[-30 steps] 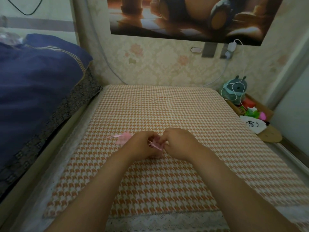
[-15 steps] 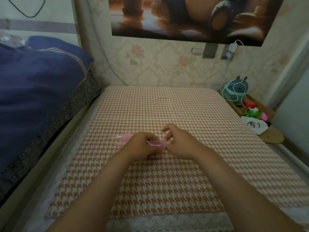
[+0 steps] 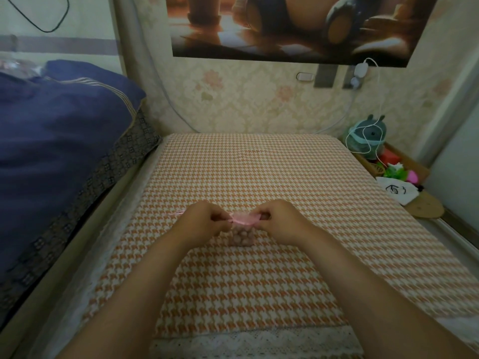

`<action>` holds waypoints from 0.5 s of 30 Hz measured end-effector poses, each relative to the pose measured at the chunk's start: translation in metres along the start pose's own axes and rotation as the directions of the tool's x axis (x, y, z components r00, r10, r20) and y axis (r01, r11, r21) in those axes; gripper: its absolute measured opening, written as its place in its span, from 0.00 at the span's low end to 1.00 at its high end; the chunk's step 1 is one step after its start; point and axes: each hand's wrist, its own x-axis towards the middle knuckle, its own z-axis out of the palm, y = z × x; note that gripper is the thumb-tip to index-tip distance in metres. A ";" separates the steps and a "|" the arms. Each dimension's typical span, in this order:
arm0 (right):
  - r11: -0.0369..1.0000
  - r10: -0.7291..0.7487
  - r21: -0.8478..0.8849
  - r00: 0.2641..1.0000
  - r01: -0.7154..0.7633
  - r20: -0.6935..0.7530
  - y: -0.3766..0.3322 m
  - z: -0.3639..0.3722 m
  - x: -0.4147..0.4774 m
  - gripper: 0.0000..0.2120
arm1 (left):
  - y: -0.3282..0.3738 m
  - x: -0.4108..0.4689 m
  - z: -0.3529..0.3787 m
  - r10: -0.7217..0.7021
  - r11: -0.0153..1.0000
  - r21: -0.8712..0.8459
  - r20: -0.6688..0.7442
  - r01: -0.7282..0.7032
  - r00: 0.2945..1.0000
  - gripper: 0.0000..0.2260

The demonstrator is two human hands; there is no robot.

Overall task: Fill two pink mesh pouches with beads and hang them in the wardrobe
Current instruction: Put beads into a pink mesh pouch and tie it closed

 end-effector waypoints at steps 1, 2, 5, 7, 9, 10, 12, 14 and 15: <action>1.000 0.014 -0.012 1.000 -0.014 -0.006 0.000 -0.001 0.000 0.08 | -0.001 -0.001 0.000 -0.002 1.000 -0.024 -0.006 0.002 1.000 0.02; 0.999 0.031 -0.033 1.000 -0.031 -0.005 0.000 -0.002 0.000 0.07 | -0.001 -0.002 0.000 -0.004 0.999 -0.039 -0.010 0.003 1.000 0.03; 0.993 0.099 -0.072 0.994 -0.096 0.043 0.003 -0.006 0.000 0.05 | 0.000 -0.005 -0.002 -0.019 1.000 -0.018 -0.027 0.019 0.999 0.06; 0.990 0.112 -0.096 0.990 -0.104 0.080 0.004 -0.010 -0.001 0.06 | 0.000 -0.005 -0.004 -0.023 1.000 0.014 -0.045 0.024 0.999 0.09; 0.990 0.117 -0.092 0.989 -0.109 0.089 0.003 -0.015 -0.004 0.07 | 0.000 -0.006 -0.006 -0.033 0.999 0.031 -0.047 0.034 0.998 0.11; 0.990 0.125 -0.081 0.990 -0.119 0.070 0.003 -0.018 -0.005 0.07 | -0.001 -0.006 -0.007 -0.037 0.998 0.039 -0.046 0.039 0.998 0.12; 0.985 0.167 -0.037 0.986 -0.167 0.005 0.003 -0.022 -0.006 0.06 | -0.003 -0.007 -0.009 -0.047 0.998 0.040 -0.042 0.049 0.998 0.13; 0.971 0.231 0.064 0.973 -0.229 -0.021 0.005 -0.023 -0.007 0.09 | -0.007 -0.009 -0.011 -0.068 0.997 0.027 -0.034 0.069 0.997 0.11; 0.953 0.272 0.143 0.962 -0.268 -0.013 0.006 -0.023 -0.007 0.10 | -0.009 -0.010 -0.011 -0.085 0.996 0.013 -0.030 0.086 0.996 0.11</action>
